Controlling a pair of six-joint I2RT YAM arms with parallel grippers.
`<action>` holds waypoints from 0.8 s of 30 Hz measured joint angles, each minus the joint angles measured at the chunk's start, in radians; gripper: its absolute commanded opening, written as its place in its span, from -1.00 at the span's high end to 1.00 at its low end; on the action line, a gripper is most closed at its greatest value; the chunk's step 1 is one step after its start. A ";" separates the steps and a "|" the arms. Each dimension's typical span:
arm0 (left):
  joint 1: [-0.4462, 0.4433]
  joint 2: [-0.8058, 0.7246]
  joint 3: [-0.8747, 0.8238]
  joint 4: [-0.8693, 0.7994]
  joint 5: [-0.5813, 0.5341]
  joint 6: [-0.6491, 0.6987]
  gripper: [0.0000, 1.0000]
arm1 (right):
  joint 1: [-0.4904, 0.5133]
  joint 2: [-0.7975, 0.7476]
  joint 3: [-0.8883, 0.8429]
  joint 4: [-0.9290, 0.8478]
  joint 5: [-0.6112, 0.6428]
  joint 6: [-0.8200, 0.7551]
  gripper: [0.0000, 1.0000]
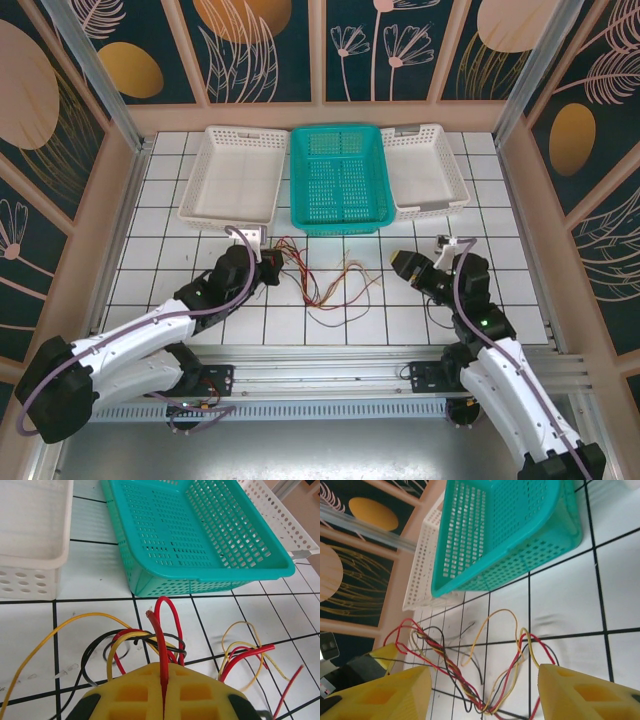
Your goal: Untangle the cables
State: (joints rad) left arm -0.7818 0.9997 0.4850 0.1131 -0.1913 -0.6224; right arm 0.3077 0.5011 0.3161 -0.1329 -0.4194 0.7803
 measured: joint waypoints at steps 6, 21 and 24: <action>0.000 -0.047 0.013 -0.002 0.003 -0.040 1.00 | 0.138 0.116 -0.045 0.030 0.005 0.002 -0.17; 0.000 -0.094 0.033 0.032 0.036 -0.091 1.00 | 0.380 0.440 -0.042 0.261 0.105 0.001 -0.03; 0.000 -0.099 0.033 0.048 0.037 -0.097 1.00 | 0.414 0.537 -0.018 0.288 0.116 -0.014 0.07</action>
State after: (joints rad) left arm -0.7818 0.9009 0.5179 0.1608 -0.1539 -0.7193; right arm 0.7216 1.0386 0.2977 0.1551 -0.3031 0.7658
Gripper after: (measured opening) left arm 0.065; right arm 0.499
